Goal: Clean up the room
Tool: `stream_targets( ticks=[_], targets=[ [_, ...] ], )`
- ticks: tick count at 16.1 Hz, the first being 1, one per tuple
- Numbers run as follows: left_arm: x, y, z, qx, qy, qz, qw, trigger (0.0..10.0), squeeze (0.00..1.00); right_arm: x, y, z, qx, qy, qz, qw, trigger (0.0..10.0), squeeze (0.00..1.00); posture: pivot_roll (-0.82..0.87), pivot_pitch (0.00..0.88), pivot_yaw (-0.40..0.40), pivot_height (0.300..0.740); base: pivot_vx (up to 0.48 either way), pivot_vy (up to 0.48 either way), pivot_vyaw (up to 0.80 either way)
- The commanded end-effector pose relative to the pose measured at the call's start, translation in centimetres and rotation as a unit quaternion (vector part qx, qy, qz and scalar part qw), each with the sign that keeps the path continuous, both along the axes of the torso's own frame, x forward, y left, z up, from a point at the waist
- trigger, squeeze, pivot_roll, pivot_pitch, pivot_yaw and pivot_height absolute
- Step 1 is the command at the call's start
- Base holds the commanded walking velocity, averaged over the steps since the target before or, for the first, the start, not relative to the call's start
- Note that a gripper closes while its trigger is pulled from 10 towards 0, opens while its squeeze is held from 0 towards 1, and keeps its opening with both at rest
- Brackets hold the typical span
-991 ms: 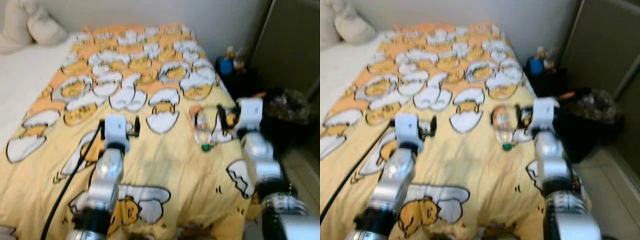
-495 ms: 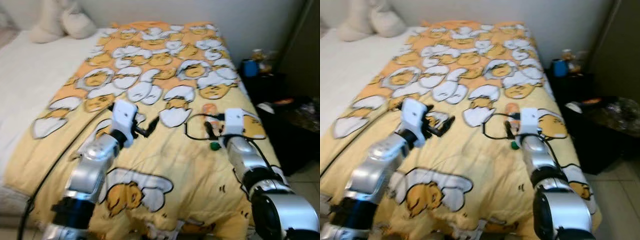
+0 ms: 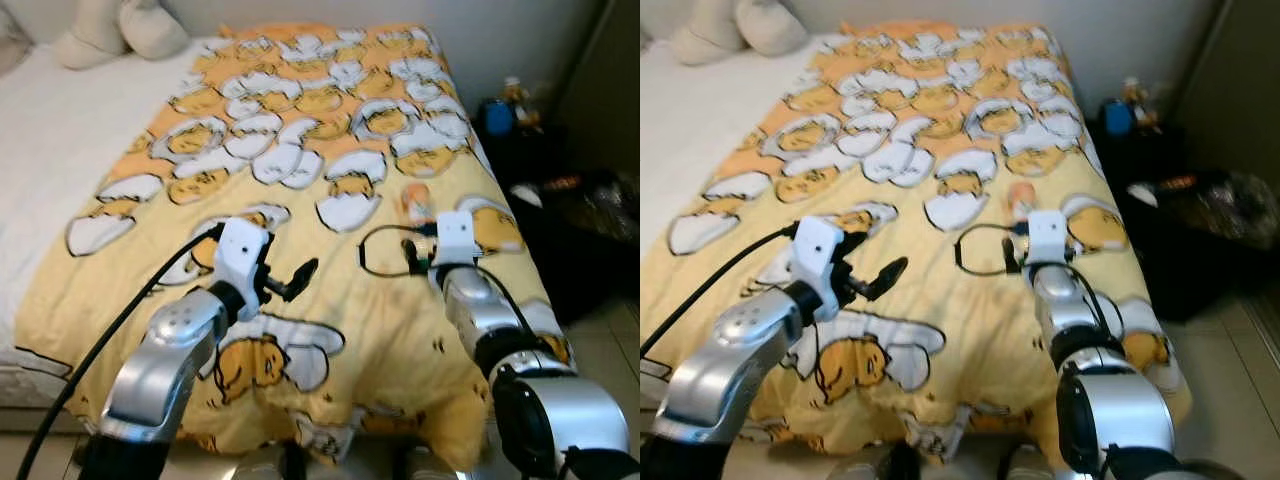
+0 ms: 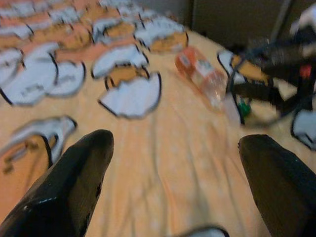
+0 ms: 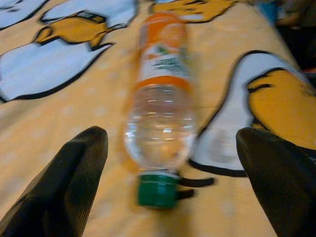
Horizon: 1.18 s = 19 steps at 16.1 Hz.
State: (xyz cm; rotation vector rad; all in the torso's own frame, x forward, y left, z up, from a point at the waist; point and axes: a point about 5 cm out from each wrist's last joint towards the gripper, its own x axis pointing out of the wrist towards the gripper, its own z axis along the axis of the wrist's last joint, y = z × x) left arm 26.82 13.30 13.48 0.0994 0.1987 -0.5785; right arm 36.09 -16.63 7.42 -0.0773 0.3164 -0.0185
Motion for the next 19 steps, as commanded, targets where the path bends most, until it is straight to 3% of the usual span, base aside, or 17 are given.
stream_targets(
  ticks=[1, 3, 5, 7, 8, 9, 13, 18, 19],
  targets=[
    [-0.8, 0.1, 0.1, 0.003, 0.010, -0.015, 1.000, 10.0, 0.00, 0.5, -0.1, 0.8, 0.002, -0.013, -0.008, 1.000, 10.0, 0.00, 0.09, 0.158, 0.101, 0.740, 0.000, 0.000, 0.00],
    [-2.1, -0.6, -0.1, 0.015, 0.025, -0.065, 0.997, 10.0, 0.00, 0.6, -0.1, 0.8, 0.005, -0.007, -0.013, 1.000, 10.0, 0.00, 0.09, 0.168, 0.102, 0.740, 0.000, 0.000, 0.00],
    [-2.3, -0.7, -0.1, 0.016, 0.027, -0.070, 0.997, 10.0, 0.00, 0.6, -0.1, 0.8, 0.005, -0.007, -0.013, 1.000, 10.0, 0.00, 0.09, 0.168, 0.102, 0.740, 0.000, 0.000, 0.00],
    [-4.8, -0.8, -0.2, 0.034, 0.055, -0.096, 0.993, 10.0, 0.00, 0.4, 1.3, 0.2, 0.004, 0.029, 0.016, 0.999, 10.0, 0.00, 0.15, 0.230, 0.117, 0.740, 0.000, 0.000, 0.00],
    [-5.0, -0.6, -0.2, 0.035, 0.059, -0.093, 0.993, 10.0, 0.00, 0.3, 1.6, -0.2, 0.012, 0.039, 0.018, 0.999, 0.7, 0.00, 0.16, 0.244, 0.122, 0.740, 0.000, 0.000, 0.00],
    [-5.2, -0.4, -0.3, 0.040, 0.064, -0.091, 0.993, 10.0, 0.00, 0.1, 1.9, -0.5, 0.020, 0.049, 0.018, 0.998, 0.0, 0.00, 0.18, 0.253, 0.125, 0.740, 0.000, 0.000, 0.00],
    [-5.3, 0.6, 0.1, 0.052, 0.066, -0.074, 0.994, 10.0, 0.00, 0.0, 3.0, -0.7, 0.021, 0.056, 0.031, 0.998, 0.0, 0.00, 0.19, 0.246, 0.122, 0.740, 0.000, 0.000, 0.00],
    [-5.4, 0.5, 0.0, 0.053, 0.070, -0.077, 0.993, 10.0, 0.00, 0.4, 2.3, -0.1, 0.018, 0.044, 0.025, 0.999, 0.0, 0.00, 0.17, 0.240, 0.114, 0.740, 0.000, 0.000, 0.00],
    [-4.7, 0.6, -0.9, 0.077, 0.071, -0.048, 0.993, 10.0, 0.00, 0.4, 3.2, 0.2, -0.004, 0.018, 0.056, 0.998, 10.0, 0.00, 0.12, 0.196, 0.095, 0.740, 0.000, 0.000, 0.00]
  ],
)
